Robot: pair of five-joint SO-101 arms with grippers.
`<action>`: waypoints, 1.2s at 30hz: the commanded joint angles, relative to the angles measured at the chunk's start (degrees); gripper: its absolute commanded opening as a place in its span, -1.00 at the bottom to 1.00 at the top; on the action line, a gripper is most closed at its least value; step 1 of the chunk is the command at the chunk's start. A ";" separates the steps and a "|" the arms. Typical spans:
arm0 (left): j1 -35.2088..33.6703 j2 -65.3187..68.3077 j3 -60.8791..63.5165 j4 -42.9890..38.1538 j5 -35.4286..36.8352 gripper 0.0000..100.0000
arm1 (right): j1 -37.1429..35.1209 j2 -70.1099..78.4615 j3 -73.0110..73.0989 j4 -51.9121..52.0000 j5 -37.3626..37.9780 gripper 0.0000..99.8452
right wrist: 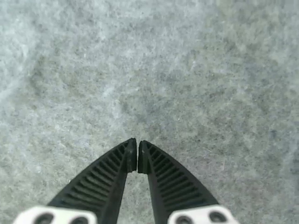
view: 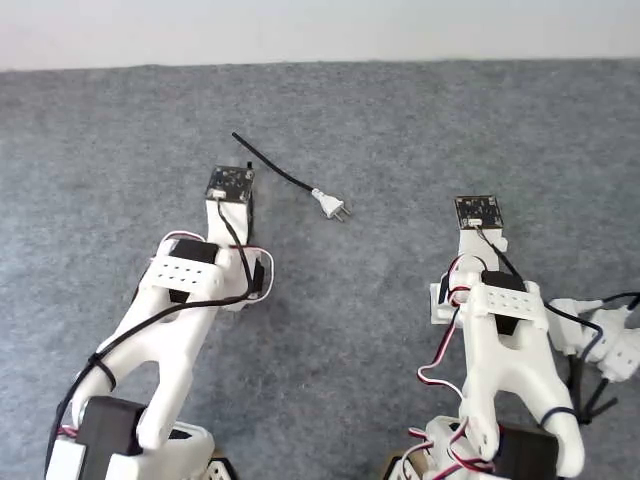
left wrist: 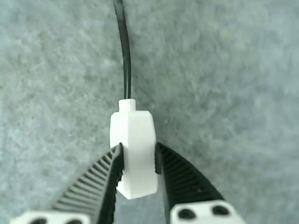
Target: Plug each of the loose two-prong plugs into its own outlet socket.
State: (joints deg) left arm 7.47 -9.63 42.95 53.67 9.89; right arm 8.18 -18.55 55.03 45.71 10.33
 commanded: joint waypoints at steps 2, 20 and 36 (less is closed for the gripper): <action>-3.08 -0.44 -1.36 -2.02 5.63 -0.63 | -0.57 -1.54 -0.18 -0.57 0.62 -0.98; -5.01 -9.85 -4.26 1.23 -10.11 -0.92 | -0.57 -1.54 -0.18 -0.57 0.62 -0.98; 6.95 -15.12 11.56 -5.19 -25.41 -0.97 | -0.57 -1.54 -0.18 -0.48 0.62 -0.98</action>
State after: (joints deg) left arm 15.82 -22.81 55.16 49.80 -16.22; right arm 8.18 -18.55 55.03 45.71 10.51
